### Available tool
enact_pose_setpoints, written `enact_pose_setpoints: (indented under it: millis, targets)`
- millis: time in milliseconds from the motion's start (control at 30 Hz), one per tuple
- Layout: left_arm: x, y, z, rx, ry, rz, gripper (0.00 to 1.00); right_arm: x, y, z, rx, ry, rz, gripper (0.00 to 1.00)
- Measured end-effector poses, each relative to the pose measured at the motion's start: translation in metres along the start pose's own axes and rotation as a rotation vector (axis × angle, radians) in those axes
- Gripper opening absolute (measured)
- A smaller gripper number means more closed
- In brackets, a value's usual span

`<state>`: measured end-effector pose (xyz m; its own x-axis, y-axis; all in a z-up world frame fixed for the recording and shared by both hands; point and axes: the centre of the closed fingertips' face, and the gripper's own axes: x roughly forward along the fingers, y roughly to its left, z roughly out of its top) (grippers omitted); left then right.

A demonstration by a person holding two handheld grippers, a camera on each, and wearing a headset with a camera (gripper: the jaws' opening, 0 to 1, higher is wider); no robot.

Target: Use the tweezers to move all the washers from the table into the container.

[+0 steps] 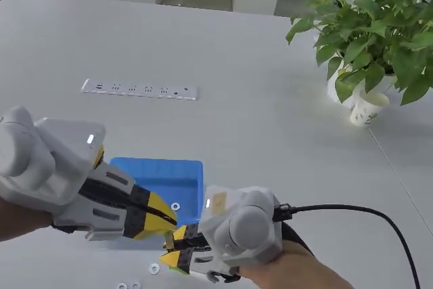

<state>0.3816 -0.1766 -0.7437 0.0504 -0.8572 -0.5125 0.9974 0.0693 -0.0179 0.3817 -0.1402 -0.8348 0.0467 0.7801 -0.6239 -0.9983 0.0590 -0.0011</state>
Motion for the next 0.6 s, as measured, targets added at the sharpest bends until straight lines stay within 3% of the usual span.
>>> enact_pose_setpoints:
  millis: [600]
  targets:
    - [-0.015,0.013,0.018,0.035,0.017,0.003,0.03,-0.009,-0.014,0.023,-0.023,-0.017,-0.006,0.09]
